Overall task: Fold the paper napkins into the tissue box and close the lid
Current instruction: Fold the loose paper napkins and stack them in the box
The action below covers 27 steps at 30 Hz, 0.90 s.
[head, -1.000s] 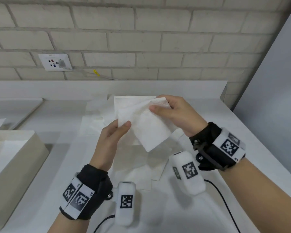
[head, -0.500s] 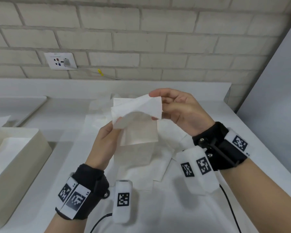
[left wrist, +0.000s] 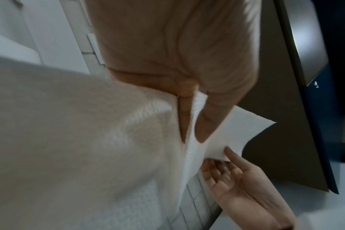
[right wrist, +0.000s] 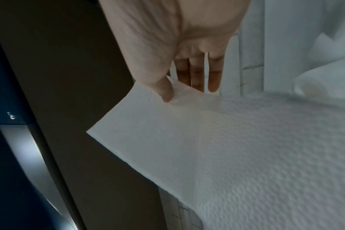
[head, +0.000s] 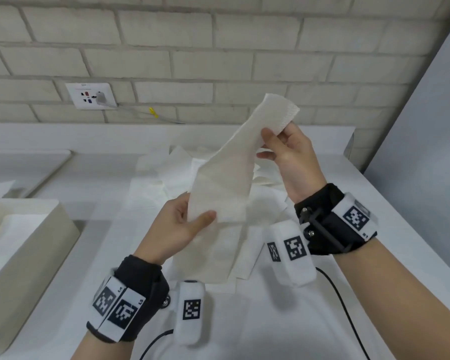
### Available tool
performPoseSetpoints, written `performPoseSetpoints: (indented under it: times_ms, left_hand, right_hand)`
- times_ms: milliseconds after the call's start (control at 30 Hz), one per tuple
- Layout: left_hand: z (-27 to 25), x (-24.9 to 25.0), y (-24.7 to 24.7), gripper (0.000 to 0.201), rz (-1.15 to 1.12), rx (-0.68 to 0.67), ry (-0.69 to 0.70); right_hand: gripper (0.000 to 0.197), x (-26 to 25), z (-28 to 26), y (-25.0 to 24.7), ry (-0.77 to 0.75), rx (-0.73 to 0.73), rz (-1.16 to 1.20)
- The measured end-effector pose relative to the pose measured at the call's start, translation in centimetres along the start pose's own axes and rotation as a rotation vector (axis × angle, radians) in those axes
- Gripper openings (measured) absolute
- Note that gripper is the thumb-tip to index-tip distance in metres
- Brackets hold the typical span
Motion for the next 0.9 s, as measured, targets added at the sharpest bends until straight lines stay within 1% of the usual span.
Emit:
performPoseSetpoints:
  times_ms: [100, 133, 233, 300, 400, 500, 533, 567, 633, 667, 733, 767, 800, 833, 900]
  left_hand:
    - [0.2, -0.1, -1.0, 0.045, -0.100, 0.008, -0.012]
    - [0.3, 0.0, -1.3, 0.049, -0.140, 0.005, -0.010]
    - [0.4, 0.2, -2.1, 0.048, -0.212, 0.061, -0.012]
    - [0.5, 0.5, -2.3, 0.045, -0.225, 0.093, 0.006]
    - [0.4, 1.1, -2.2, 0.034, -0.273, 0.113, 0.033]
    - [0.1, 1.6, -1.7, 0.041, -0.375, 0.094, 0.045]
    - [0.0, 1.9, -1.4, 0.039, -0.378, 0.091, 0.061]
    - [-0.2, 2.0, -1.2, 0.033, -0.370, 0.103, 0.077]
    - [-0.2, 1.9, -0.9, 0.020, -0.339, 0.178, 0.082]
    - [-0.2, 1.7, -1.0, 0.018, -0.320, 0.219, 0.078]
    - [-0.1, 1.2, -1.2, 0.022, -0.293, 0.277, 0.066]
    - [-0.2, 1.2, -1.4, 0.024, -0.294, 0.295, 0.062]
    - [-0.2, 1.1, -1.6, 0.025, -0.303, 0.302, 0.059]
    - [-0.3, 1.1, -1.8, 0.026, -0.306, 0.303, 0.061]
    - [-0.3, 1.0, -2.3, 0.024, -0.297, 0.301, 0.075]
  right_hand:
    - [0.019, -0.3, -0.1, 0.0, -0.003, 0.002, 0.113]
    - [0.020, -0.5, -0.2, 0.0, -0.007, 0.006, 0.148]
    - [0.024, -1.0, -0.4, 0.4, -0.029, -0.026, 0.252]
    - [0.024, -1.0, -0.6, 0.8, -0.021, -0.075, 0.259]
    - [0.019, -0.1, -1.1, 1.7, 0.028, -0.135, 0.124]
    - [0.007, 1.5, -1.8, 2.9, 0.044, -0.171, -0.080]
    - [0.004, 1.9, -2.0, 3.4, 0.048, -0.177, -0.123]
    - [0.008, 2.4, -2.2, 3.7, 0.049, -0.180, -0.157]
    - [0.015, 3.4, -2.6, 4.4, 0.053, -0.200, -0.218]
    - [0.016, 3.5, -2.8, 4.7, 0.040, -0.211, -0.273]
    - [0.015, 3.6, -3.1, 5.2, 0.003, -0.216, -0.377]
    - [0.017, 3.7, -3.3, 5.4, 0.021, -0.219, -0.371]
    - [0.025, 3.8, -3.5, 5.6, 0.069, -0.243, -0.328]
    - [0.034, 4.0, -3.8, 6.0, 0.139, -0.300, -0.268]
    - [0.041, 4.3, -4.5, 7.0, 0.267, -0.472, -0.203]
Point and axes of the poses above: each hand's wrist, its own z-axis towards the middle knuckle, its own y-axis out of the palm, x = y × z, the point moved 3 cm from there along z, towards the middle knuckle, and after that the axes turned 12 degrees about -y, right-handed, at the moved point
